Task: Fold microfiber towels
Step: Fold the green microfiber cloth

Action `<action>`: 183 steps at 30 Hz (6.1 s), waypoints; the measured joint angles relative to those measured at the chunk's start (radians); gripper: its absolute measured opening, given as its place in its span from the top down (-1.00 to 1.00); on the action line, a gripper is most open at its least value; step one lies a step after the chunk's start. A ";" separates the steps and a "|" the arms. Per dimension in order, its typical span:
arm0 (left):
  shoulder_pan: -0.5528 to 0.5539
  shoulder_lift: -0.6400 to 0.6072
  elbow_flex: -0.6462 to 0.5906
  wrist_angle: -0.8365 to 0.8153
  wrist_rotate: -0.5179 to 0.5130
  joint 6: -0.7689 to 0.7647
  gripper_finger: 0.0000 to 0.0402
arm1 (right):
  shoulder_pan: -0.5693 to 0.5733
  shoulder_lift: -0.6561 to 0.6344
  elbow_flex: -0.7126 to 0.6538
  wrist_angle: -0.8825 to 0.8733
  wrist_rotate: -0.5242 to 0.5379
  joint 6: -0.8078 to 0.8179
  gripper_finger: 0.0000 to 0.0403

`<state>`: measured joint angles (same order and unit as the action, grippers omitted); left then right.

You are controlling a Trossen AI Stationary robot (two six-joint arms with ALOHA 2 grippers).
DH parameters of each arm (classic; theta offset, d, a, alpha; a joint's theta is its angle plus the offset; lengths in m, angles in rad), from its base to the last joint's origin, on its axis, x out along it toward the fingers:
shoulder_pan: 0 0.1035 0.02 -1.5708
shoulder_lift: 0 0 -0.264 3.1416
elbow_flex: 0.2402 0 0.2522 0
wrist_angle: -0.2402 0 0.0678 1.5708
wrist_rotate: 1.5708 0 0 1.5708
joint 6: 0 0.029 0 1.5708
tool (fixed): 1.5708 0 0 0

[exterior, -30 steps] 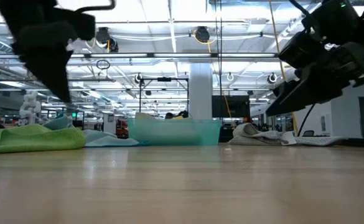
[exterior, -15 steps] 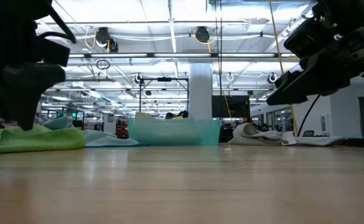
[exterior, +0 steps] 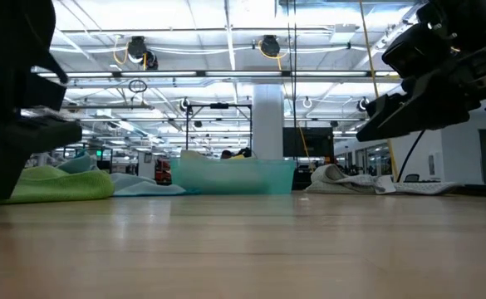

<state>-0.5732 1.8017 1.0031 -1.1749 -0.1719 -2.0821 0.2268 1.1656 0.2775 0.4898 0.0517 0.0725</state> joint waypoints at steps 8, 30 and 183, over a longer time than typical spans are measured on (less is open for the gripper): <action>-0.003 0.044 0.002 0.019 0.003 -0.034 -0.12 | 0.000 0.000 0.000 0.014 0.000 -0.066 0.10; -0.071 0.062 0.064 0.130 -0.127 0.059 0.97 | 0.000 0.000 0.001 0.015 0.000 -0.008 0.10; 0.128 0.141 0.137 1.082 -0.273 1.112 0.91 | 0.154 0.234 0.167 -0.197 0.153 -0.136 0.98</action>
<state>-0.4452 1.9427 1.1397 -0.0925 -0.4446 -0.9701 0.3813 1.3994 0.4442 0.2928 0.2050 -0.0640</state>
